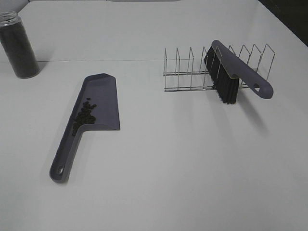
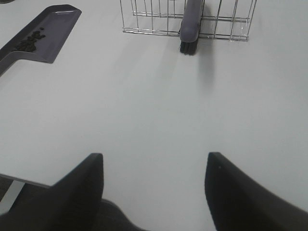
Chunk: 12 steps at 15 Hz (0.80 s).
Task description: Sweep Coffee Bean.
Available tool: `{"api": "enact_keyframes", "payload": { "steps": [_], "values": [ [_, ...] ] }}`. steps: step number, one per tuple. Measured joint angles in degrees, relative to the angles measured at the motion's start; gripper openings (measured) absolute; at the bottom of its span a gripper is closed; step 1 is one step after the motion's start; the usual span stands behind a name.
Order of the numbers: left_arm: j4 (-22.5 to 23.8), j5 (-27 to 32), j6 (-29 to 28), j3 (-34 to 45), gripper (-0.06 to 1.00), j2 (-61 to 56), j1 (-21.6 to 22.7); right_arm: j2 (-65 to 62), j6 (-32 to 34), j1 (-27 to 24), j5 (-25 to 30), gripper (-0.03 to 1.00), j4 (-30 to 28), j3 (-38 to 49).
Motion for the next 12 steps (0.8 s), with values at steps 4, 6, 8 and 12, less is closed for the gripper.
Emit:
{"api": "enact_keyframes", "payload": {
  "steps": [4, 6, 8, 12],
  "values": [
    [0.00, 0.00, 0.00, 0.00, 0.68, 0.00, 7.39, 0.00, 0.00, 0.00, 0.00, 0.59, 0.00, 0.00],
    [0.00, 0.00, 0.00, 0.00, 0.68, 0.00, 7.45, 0.00, 0.00, 0.00, 0.00, 0.59, 0.00, 0.00],
    [0.00, 0.00, 0.00, 0.00, 0.68, 0.00, 7.45, 0.00, 0.00, 0.00, 0.00, 0.59, 0.00, 0.00],
    [0.00, 0.00, 0.00, 0.00, 0.68, 0.00, 7.45, 0.00, 0.00, 0.00, 0.00, 0.59, 0.00, 0.00]
  ]
}}
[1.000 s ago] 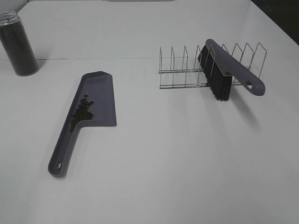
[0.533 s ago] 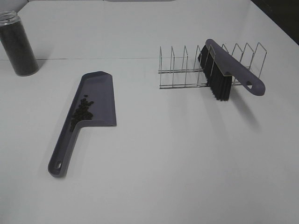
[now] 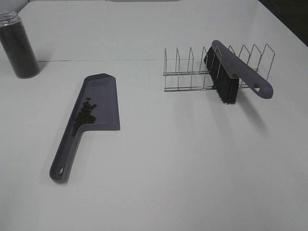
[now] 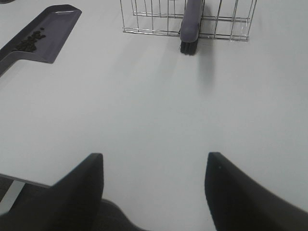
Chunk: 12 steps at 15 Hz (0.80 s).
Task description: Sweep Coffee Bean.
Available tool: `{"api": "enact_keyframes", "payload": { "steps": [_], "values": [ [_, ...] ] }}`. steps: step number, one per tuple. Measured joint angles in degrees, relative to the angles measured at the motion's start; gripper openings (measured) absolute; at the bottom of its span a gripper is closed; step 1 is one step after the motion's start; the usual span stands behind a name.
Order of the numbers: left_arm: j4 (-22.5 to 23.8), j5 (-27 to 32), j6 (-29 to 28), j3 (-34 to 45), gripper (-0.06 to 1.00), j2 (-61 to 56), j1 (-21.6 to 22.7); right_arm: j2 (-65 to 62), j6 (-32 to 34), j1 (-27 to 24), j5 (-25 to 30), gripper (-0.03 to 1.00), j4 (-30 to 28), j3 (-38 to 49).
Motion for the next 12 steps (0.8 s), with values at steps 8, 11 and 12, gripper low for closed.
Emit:
{"api": "enact_keyframes", "payload": {
  "steps": [8, 11, 12],
  "values": [
    [0.00, 0.00, 0.00, 0.00, 0.68, 0.00, 0.00, 0.00, 0.00, 0.00, 0.00, 0.59, 0.00, 0.00],
    [0.00, 0.00, 0.00, 0.00, 0.68, 0.00, 0.00, 0.00, 0.00, 0.00, 0.00, 0.59, 0.00, 0.00],
    [0.00, 0.00, 0.00, 0.00, 0.68, 0.00, 0.00, 0.00, 0.00, 0.00, 0.00, 0.59, 0.00, 0.00]
  ]
}}
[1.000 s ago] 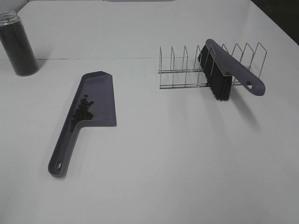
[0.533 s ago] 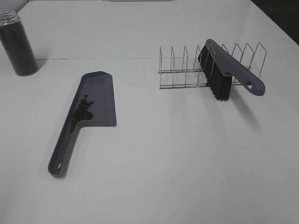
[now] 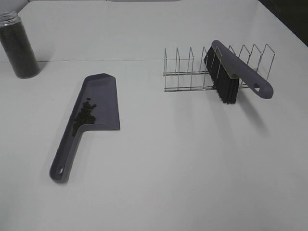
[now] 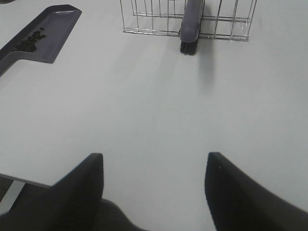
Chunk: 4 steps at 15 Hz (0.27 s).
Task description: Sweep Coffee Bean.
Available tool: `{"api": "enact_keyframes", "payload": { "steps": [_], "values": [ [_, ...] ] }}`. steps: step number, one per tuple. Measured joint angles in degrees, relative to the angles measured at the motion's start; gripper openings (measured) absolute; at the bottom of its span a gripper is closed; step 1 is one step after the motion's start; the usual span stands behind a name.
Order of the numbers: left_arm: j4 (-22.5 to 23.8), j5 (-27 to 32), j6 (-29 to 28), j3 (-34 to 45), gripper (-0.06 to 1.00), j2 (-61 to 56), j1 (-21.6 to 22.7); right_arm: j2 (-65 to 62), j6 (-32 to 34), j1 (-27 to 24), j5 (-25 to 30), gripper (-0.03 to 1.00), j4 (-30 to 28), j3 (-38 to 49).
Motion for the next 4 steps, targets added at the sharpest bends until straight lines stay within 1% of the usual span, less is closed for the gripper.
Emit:
{"api": "enact_keyframes", "payload": {
  "steps": [4],
  "values": [
    [0.00, 0.00, 0.00, 0.00, 0.68, 0.00, 0.00, 0.00, 0.00, 0.00, 0.00, 0.59, 0.00, 0.00]
  ]
}}
